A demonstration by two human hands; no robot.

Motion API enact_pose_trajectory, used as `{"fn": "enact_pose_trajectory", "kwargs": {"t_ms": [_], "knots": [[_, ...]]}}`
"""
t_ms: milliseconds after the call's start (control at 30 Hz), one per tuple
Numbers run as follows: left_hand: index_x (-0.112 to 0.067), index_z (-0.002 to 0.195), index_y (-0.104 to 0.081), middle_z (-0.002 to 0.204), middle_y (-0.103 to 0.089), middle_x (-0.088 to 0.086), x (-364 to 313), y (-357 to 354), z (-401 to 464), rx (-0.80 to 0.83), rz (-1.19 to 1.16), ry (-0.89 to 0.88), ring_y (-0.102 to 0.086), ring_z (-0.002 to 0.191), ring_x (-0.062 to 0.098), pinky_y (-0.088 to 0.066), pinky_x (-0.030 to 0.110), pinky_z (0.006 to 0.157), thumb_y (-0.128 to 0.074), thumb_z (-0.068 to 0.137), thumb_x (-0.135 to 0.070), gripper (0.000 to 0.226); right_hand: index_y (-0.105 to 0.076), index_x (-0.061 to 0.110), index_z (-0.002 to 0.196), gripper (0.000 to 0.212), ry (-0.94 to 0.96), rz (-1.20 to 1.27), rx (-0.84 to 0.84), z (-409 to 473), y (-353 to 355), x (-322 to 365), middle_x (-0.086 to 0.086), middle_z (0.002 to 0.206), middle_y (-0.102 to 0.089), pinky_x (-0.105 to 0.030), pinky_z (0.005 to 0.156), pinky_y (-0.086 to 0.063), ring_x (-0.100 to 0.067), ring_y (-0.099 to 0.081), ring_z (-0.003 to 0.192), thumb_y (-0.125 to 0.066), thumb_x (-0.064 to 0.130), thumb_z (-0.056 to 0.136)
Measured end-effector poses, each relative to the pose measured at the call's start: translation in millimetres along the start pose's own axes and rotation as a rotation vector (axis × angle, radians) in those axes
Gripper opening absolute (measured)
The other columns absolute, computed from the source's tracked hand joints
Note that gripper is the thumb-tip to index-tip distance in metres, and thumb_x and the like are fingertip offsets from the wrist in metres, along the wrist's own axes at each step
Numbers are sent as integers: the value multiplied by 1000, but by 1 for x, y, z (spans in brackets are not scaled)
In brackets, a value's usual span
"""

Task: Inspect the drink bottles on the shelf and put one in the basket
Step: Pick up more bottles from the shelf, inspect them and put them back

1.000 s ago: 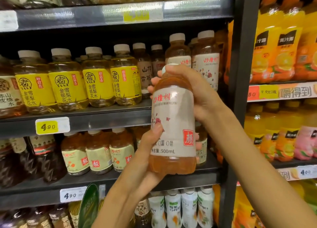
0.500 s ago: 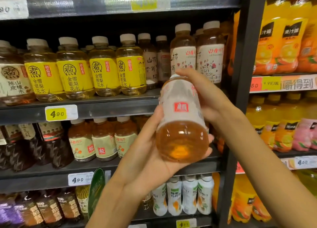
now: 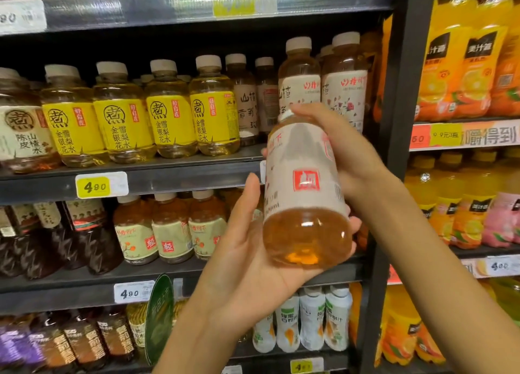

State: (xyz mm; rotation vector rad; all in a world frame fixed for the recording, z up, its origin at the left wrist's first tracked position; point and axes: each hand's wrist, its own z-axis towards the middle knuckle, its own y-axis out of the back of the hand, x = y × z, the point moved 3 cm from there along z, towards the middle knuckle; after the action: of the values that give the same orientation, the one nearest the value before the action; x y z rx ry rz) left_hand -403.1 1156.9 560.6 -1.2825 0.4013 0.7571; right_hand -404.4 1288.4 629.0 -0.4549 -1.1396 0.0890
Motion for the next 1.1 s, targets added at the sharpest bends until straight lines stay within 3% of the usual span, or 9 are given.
{"fn": "enact_pose_trajectory", "kwargs": {"t_ms": [100,200,300,400,600,733,867,967,1100], "knots": [[-8,132,-56,131,-57,21,0,18,6,-83,113,-95,-57,120,35,-46,46,102,-83,66,-42,78,-74,28,59,28,158,-176,16,-5,-8,13,-2,77,-66,-51,94,-49,-27,-63,90,-65,24,85],[-19,114,-71,123,-66,12,-13,32,5,-248,343,-210,-63,115,26,-54,38,91,-88,56,-44,66,-65,27,96,9,349,-387,-35,-9,-9,21,-2,93,-66,-37,81,-57,-18,-67,87,-61,21,90],[-26,122,-62,113,-72,-1,-20,33,0,-399,857,-254,-67,107,16,-56,24,83,-83,55,-56,76,-57,20,112,23,455,-434,-92,-13,-9,24,-7,102,-65,-28,76,-57,-18,-67,87,-61,16,90],[-37,118,-54,104,-72,-14,-13,29,3,-445,1115,-352,-69,95,5,-54,14,71,-81,58,-45,66,-54,18,117,31,498,-515,-105,-16,-13,23,-5,105,-64,-25,75,-57,-19,-67,93,-65,15,89],[-33,121,-54,106,-70,-15,-11,35,4,-515,1214,-615,-68,95,4,-54,13,68,-86,60,-34,68,-41,26,134,55,497,-690,56,-21,-11,19,2,127,-55,-25,91,-53,-7,-60,111,-66,29,86],[-27,131,-46,115,-62,-17,-17,38,4,-568,1279,-777,-61,108,3,-51,11,78,-90,61,-29,82,-45,26,127,56,444,-691,272,-31,-10,11,16,112,-63,-15,84,-49,-2,-61,107,-73,24,79],[-29,129,-44,119,-62,-18,-26,47,10,-573,1321,-848,-59,110,-3,-47,8,83,-90,60,-21,83,-44,10,133,73,538,-803,314,-41,-12,-2,2,125,-57,-19,94,-46,-10,-55,118,-81,14,70],[-10,131,-48,125,-60,-1,-30,53,17,-570,1345,-815,-58,116,7,-49,21,92,-79,66,-38,77,-49,4,127,68,661,-859,320,-49,-15,-12,-8,126,-55,-27,103,-42,-15,-52,122,-82,6,68],[-18,129,-50,126,-57,-2,-29,55,16,-619,1433,-828,-54,120,15,-48,34,98,-70,70,-46,68,-51,4,123,64,728,-839,294,-54,-10,-16,-7,124,-57,-29,104,-41,-17,-54,122,-81,8,67]]}}
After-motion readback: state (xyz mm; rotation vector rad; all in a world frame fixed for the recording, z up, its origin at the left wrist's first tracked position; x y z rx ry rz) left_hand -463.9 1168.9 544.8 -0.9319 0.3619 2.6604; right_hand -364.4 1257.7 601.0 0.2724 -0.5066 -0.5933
